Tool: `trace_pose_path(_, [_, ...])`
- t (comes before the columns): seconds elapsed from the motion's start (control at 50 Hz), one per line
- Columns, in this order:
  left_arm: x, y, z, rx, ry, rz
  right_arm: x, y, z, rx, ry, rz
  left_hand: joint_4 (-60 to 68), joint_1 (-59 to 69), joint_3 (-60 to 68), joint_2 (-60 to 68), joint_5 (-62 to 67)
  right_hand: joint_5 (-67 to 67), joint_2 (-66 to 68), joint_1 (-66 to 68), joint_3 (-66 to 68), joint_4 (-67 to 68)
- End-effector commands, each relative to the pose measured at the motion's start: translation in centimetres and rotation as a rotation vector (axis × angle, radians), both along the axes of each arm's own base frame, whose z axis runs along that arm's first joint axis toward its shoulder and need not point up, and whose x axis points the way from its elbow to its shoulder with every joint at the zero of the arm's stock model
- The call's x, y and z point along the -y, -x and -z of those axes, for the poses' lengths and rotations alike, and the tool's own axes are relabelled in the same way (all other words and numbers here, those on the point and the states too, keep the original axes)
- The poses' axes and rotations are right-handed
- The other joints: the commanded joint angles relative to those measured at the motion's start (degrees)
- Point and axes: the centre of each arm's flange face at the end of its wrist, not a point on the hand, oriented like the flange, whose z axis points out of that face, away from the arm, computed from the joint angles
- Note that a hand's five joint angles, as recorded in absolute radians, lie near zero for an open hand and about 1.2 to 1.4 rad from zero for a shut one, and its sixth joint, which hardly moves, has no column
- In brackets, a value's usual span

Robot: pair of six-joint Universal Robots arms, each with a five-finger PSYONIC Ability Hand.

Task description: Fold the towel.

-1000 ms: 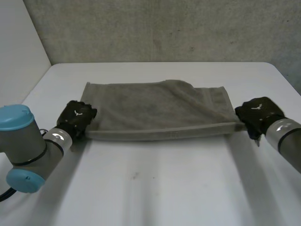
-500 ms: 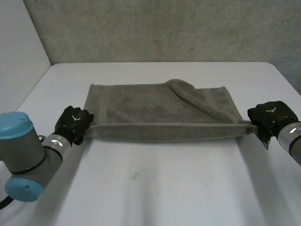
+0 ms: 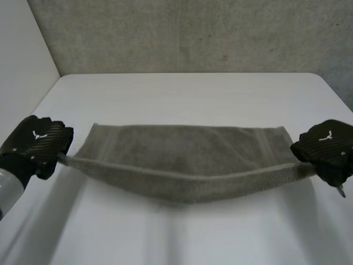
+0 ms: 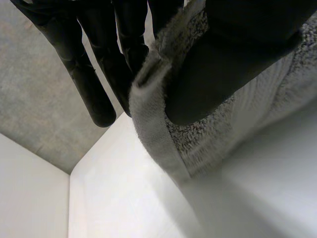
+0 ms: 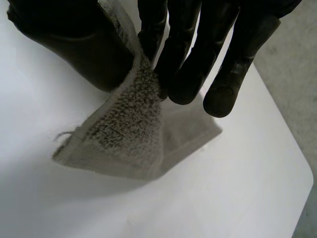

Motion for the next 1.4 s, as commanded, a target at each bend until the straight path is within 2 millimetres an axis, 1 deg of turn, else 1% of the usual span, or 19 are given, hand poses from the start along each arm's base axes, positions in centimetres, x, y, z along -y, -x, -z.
trace_pose_path(0.02, [2.2, -0.5, 1.5, -0.027, -0.047, 0.033, 3.7, 1.0, 0.3, 0.056, -0.03, 0.01, 10.3, 12.1, 10.4, 10.3, 11.4, 3.0, 3.7, 4.2, 3.5, 3.5])
trace_pose_path(0.1, [6.2, 1.5, 3.7, -0.019, -0.059, 0.095, 7.7, 1.1, 2.7, 0.021, -0.087, 0.046, 10.3, 12.1, 10.4, 10.3, 11.4, 3.0, 3.7, 4.2, 3.5, 3.5])
trace_pose_path(0.16, [7.5, 2.5, 4.4, -0.008, -0.063, 0.104, 8.8, 0.8, 3.2, -0.002, -0.088, 0.057, 10.3, 12.1, 10.4, 10.3, 11.4, 3.0, 3.7, 4.2, 3.5, 3.5])
trace_pose_path(0.2, [10.9, 3.6, 5.8, 0.017, -0.063, 0.058, 11.1, -0.9, 4.7, -0.037, -0.056, 0.052, 10.3, 12.1, 10.4, 10.3, 11.4, 3.0, 3.7, 4.2, 3.5, 3.5])
trace_pose_path(0.22, [10.9, 3.6, 5.8, 0.017, -0.063, 0.058, 11.1, -1.0, 4.7, -0.037, -0.056, 0.052, 10.3, 12.1, 10.4, 10.3, 11.4, 3.0, 3.7, 4.2, 3.5, 3.5])
trace_pose_path(0.26, [14.4, 3.9, 6.7, 0.027, -0.035, -0.009, 13.6, -2.2, 5.7, -0.034, 0.024, 0.063, 10.3, 12.1, 10.4, 10.3, 11.4, 3.0, 3.7, 4.2, 3.5, 3.5])
trace_pose_path(0.32, [17.1, 4.6, 7.2, 0.021, -0.001, -0.031, 15.9, -2.8, 6.5, -0.011, 0.108, 0.077, 10.3, 12.1, 10.4, 10.3, 11.4, 3.0, 3.7, 4.2, 3.5, 3.5])
trace_pose_path(0.52, [20.9, 6.7, 8.6, 0.016, 0.068, -0.018, 18.5, -6.4, 8.9, 0.03, 0.304, 0.019, 10.3, 12.1, 10.4, 10.3, 11.4, 3.0, 3.7, 4.2, 3.5, 3.5])
trace_pose_path(0.56, [21.0, 6.8, 9.0, 0.019, 0.061, -0.015, 18.9, -6.5, 9.3, 0.026, 0.332, 0.032, 9.8, 11.6, 9.9, 9.8, 10.9, -1.6, -0.9, -0.4, -1.1, -1.1])
trace_pose_path(0.58, [20.9, 6.9, 9.4, 0.023, 0.053, -0.013, 19.2, -6.7, 9.6, 0.02, 0.348, 0.052, -41.8, -40.0, -41.7, -41.8, -40.8, -47.0, -46.2, -45.7, -46.4, -46.5])
trace_pose_path(0.6, [20.9, 6.9, 9.4, 0.023, 0.052, -0.013, 19.2, -6.7, 9.6, 0.02, 0.348, 0.053, -42.3, -40.5, -42.3, -42.3, -41.3, -47.4, -46.7, -46.2, -46.9, -46.9])
trace_pose_path(0.62, [20.7, 7.3, 9.8, 0.025, 0.045, -0.006, 19.3, -6.7, 9.8, 0.01, 0.357, 0.078, -55.3, -53.5, -55.3, -55.3, -54.3, -67.0, -66.3, -65.8, -66.5, -66.5])
trace_pose_path(0.7, [19.9, 8.0, 9.8, 0.027, 0.033, 0.014, 19.2, -6.5, 9.7, 0.003, 0.358, 0.117, -59.7, -57.8, -59.6, -59.7, -58.6, -67.0, -66.3, -65.8, -66.5, -66.5])
trace_pose_path(0.82, [18.2, 7.7, 8.7, 0.025, 0.016, 0.011, 18.6, -6.3, 6.8, 0.106, 0.374, 0.167, -59.7, -57.9, -59.6, -59.7, -58.6, -67.0, -66.3, -65.8, -66.5, -66.5])
trace_pose_path(0.98, [14.7, 6.6, 6.0, 0.024, 0.013, -0.014, 14.9, -5.1, 5.1, 0.174, 0.298, 0.223, -59.7, -57.9, -59.6, -59.7, -58.6, -67.0, -66.3, -65.8, -66.5, -66.5])
trace_pose_path(1.08, [11.4, 5.7, 4.8, 0.002, 0.008, -0.017, 10.1, -4.1, 7.1, 0.137, 0.173, 0.219, -59.7, -57.9, -59.6, -59.7, -58.6, -67.0, -66.3, -65.8, -66.5, -66.5])
trace_pose_path(1.18, [9.7, 5.1, 4.9, -0.051, -0.008, -0.03, 7.5, -3.5, 9.2, 0.119, 0.089, 0.224, -59.7, -57.9, -59.6, -59.7, -58.6, -67.0, -66.3, -65.8, -66.5, -66.5])
trace_pose_path(1.28, [8.9, 4.8, 5.7, -0.127, -0.034, -0.05, 6.8, -3.5, 10.9, 0.129, 0.083, 0.206, -59.7, -57.8, -59.6, -59.7, -58.6, -61.1, -60.3, -59.8, -60.5, -60.6])
trace_pose_path(1.4, [8.5, 4.7, 6.4, -0.185, -0.053, -0.062, 8.1, -2.5, 13.8, 0.125, 0.116, 0.229, -59.7, -57.8, -59.6, -59.7, -58.6, -52.7, -51.9, -51.4, -52.1, -52.2])
